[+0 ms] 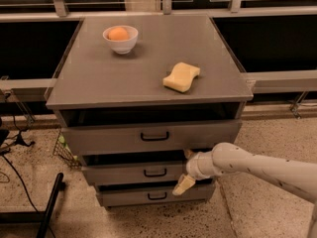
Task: Open middle drawer
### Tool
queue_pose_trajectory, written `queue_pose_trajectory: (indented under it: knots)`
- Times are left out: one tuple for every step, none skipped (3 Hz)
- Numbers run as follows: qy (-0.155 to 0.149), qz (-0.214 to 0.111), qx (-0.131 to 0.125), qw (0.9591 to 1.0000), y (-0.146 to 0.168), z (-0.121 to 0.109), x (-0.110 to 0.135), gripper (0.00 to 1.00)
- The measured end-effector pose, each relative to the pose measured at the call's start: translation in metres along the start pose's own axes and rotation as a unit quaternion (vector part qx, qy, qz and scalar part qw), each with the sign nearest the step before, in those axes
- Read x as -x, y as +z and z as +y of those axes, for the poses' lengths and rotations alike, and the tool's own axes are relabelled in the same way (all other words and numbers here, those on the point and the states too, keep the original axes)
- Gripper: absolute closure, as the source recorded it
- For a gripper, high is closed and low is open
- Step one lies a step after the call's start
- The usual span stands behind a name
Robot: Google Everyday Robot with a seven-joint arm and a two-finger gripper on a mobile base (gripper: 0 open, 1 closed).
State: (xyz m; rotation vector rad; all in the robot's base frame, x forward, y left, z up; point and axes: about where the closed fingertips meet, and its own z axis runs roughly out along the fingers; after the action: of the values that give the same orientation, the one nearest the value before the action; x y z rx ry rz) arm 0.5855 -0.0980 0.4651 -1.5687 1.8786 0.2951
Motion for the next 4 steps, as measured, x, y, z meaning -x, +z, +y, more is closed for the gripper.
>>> queue_pose_trajectory:
  knots:
    - [0.014, 0.013, 0.014, 0.9997, 0.014, -0.008, -0.009, 0.00]
    - [0.031, 0.028, 0.031, 0.9986, 0.025, -0.010, -0.018, 0.00]
    - [0.046, 0.039, 0.049, 0.9970, 0.032, -0.008, -0.024, 0.00]
    - [0.058, 0.049, 0.070, 0.9946, 0.035, 0.001, -0.028, 0.00]
